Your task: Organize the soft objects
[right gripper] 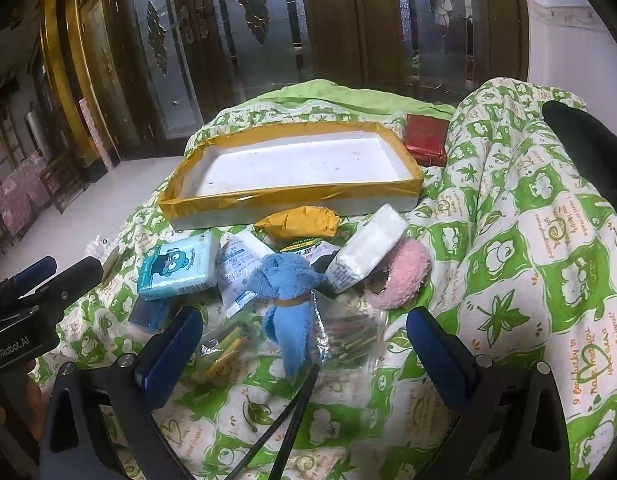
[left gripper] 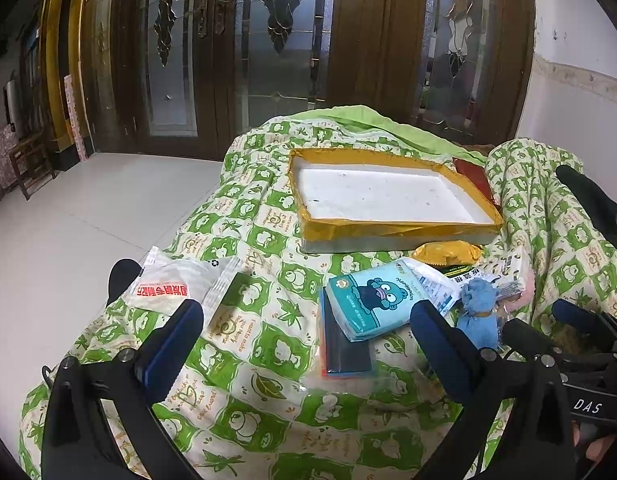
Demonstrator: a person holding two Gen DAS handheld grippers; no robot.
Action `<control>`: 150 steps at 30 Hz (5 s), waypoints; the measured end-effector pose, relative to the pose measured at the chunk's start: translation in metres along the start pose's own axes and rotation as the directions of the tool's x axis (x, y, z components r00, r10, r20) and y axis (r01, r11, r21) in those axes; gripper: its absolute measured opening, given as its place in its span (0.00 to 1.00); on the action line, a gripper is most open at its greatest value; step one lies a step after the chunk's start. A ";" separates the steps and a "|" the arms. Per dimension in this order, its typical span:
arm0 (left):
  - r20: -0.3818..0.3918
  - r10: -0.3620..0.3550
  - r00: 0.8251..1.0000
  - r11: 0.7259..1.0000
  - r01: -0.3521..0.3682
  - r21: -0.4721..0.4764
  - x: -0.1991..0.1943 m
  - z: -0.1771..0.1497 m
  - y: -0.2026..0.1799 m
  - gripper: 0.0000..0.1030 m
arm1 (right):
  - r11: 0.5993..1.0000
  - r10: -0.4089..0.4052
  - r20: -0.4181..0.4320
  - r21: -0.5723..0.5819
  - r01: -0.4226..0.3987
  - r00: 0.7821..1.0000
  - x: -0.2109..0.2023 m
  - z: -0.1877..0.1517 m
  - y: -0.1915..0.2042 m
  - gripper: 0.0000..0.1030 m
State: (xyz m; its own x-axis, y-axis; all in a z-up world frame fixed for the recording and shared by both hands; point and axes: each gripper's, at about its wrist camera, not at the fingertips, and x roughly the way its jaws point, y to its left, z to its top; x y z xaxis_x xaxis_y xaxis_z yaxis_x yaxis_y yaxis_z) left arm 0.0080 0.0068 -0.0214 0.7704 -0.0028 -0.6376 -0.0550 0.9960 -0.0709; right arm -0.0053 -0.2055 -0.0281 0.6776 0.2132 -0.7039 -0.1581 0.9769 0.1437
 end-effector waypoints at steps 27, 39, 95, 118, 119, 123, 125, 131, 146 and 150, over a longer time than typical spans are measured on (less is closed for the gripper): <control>-0.005 -0.003 1.000 1.000 0.003 0.008 -0.002 0.000 0.002 1.00 | 0.997 -0.031 0.045 0.068 0.028 0.999 -0.016 0.006 -0.016 1.00; -0.034 -0.017 0.999 0.999 0.019 0.048 0.006 -0.001 -0.007 1.00 | 0.998 -0.026 0.011 0.062 0.025 1.000 -0.007 0.005 -0.016 1.00; -0.266 -0.192 0.945 0.911 0.272 0.311 0.101 0.015 -0.059 0.99 | 0.988 0.135 -0.192 0.098 -0.118 0.972 0.026 0.019 -0.034 0.65; -0.285 -0.192 0.939 0.909 0.280 0.309 0.106 0.012 -0.060 0.86 | 0.994 0.097 -0.307 0.079 -0.076 0.947 0.052 0.013 -0.041 0.55; -0.285 -0.192 0.939 0.909 0.280 0.309 0.106 0.012 -0.060 0.86 | 0.992 0.104 -0.317 0.106 -0.073 0.943 0.055 0.013 -0.047 0.54; -0.285 -0.192 0.939 0.909 0.280 0.309 0.106 0.011 -0.059 0.85 | 0.989 0.113 -0.322 0.126 -0.076 0.940 0.057 0.013 -0.052 0.51; -0.283 -0.193 0.940 0.909 0.279 0.310 0.105 0.012 -0.059 0.85 | 0.990 0.120 -0.331 0.116 -0.086 0.936 0.059 0.012 -0.050 0.43; -0.284 -0.203 0.937 0.907 0.289 0.307 0.108 0.011 -0.059 0.84 | 0.988 0.137 -0.334 0.110 -0.106 0.933 0.063 0.008 -0.045 0.36; -0.254 -0.310 0.916 0.919 0.358 0.168 0.090 0.014 -0.044 0.60 | 0.972 0.227 -0.242 0.117 -0.204 0.943 0.035 0.011 -0.036 0.27; -0.238 -0.312 0.920 0.926 0.350 0.138 0.085 0.016 -0.037 0.60 | 0.969 0.242 -0.220 0.103 -0.224 0.945 0.026 0.011 -0.032 0.26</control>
State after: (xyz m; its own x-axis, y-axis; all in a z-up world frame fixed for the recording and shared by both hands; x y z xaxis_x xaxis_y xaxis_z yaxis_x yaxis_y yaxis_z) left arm 0.0852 -0.0291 -0.0608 0.5748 -0.3351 -0.7465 0.3063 0.9341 -0.1834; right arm 0.0245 -0.2309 -0.0434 0.4439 0.4349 -0.7835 -0.2309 0.9003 0.3690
